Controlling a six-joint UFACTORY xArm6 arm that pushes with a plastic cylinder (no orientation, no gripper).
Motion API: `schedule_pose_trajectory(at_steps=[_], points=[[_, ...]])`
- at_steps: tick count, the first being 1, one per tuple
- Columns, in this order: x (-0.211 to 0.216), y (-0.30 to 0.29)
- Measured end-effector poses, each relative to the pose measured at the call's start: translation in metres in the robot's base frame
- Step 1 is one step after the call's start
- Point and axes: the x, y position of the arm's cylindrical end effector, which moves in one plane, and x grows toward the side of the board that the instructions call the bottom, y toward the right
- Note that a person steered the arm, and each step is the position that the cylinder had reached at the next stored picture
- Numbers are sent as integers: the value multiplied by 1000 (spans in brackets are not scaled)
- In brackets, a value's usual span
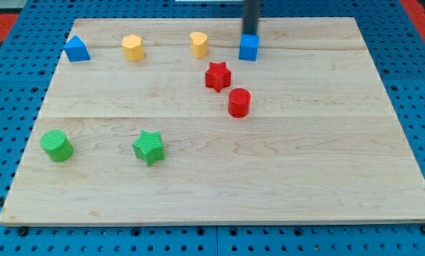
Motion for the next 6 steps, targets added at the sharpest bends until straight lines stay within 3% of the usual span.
schedule_pose_trajectory(at_steps=[1, 2, 3, 4, 6], points=[[42, 9], [-1, 9], [28, -51], [71, -35], [25, 29]])
